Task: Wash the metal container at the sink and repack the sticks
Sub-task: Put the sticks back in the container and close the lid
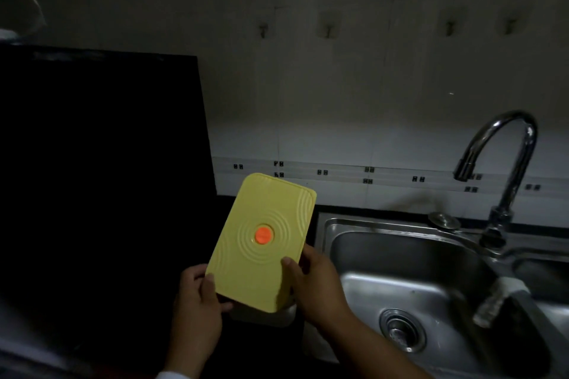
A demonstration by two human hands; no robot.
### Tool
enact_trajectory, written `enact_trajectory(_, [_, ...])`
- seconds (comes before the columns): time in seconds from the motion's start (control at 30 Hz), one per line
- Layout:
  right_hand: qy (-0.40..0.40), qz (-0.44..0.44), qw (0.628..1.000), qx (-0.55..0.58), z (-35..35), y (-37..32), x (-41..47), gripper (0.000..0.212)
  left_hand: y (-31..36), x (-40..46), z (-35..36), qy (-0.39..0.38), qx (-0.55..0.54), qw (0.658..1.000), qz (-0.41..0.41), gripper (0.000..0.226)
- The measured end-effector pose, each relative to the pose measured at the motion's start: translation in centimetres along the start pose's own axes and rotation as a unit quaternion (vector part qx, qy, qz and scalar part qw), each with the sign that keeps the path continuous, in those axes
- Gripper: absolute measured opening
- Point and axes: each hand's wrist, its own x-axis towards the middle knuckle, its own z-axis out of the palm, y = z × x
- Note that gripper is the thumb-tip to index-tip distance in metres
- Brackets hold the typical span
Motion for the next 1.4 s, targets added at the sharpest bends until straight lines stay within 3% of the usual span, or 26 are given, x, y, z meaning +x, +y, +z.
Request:
enact_trajectory(0.17, [0.003,0.007,0.999,-0.031,-0.1,0.7,0.8,0.027,-0.9,-0.1,-0.2,0.043,0.211,0.972,0.096,0.019])
enact_trajectory(0.43, [0.011,0.001,0.999,-0.045,-0.1,0.9,1.6,0.033,-2.5,1.5,0.4,0.042,0.272,0.955,0.108,0.024])
enact_trajectory(0.6, [0.016,0.044,0.994,-0.098,-0.4,1.6,2.3,0.025,-2.1,1.2,1.0,0.025,0.371,0.923,0.103,0.032])
enact_trajectory(0.7, [-0.003,0.071,0.983,-0.171,-0.4,2.2,2.6,0.015,-1.4,1.1,0.8,-0.001,0.411,0.909,0.073,0.035])
enact_trajectory(0.77, [-0.024,0.086,0.978,-0.188,-0.4,2.4,2.7,0.019,-0.7,1.5,0.5,-0.031,0.446,0.894,0.042,0.042])
enact_trajectory(0.9, [-0.066,0.100,0.951,-0.286,-0.3,1.4,3.7,0.044,2.0,3.8,0.9,-0.109,0.480,0.870,0.016,0.059])
enact_trajectory(1.0, [-0.091,0.067,0.938,-0.327,0.5,0.5,4.6,0.076,3.8,5.4,3.1,-0.148,0.428,0.889,0.074,0.071])
enact_trajectory(1.07, [-0.110,0.026,0.920,-0.376,1.4,0.3,5.2,0.088,4.0,6.0,5.1,-0.178,0.426,0.879,0.123,0.070])
enact_trajectory(1.2, [-0.156,-0.015,0.885,-0.439,2.7,2.2,6.7,0.082,2.4,6.7,7.5,-0.261,0.474,0.826,0.155,0.067])
enact_trajectory(1.4, [-0.168,0.000,0.906,-0.387,3.3,4.7,7.1,0.081,1.2,7.2,7.8,-0.266,0.474,0.828,0.140,0.066])
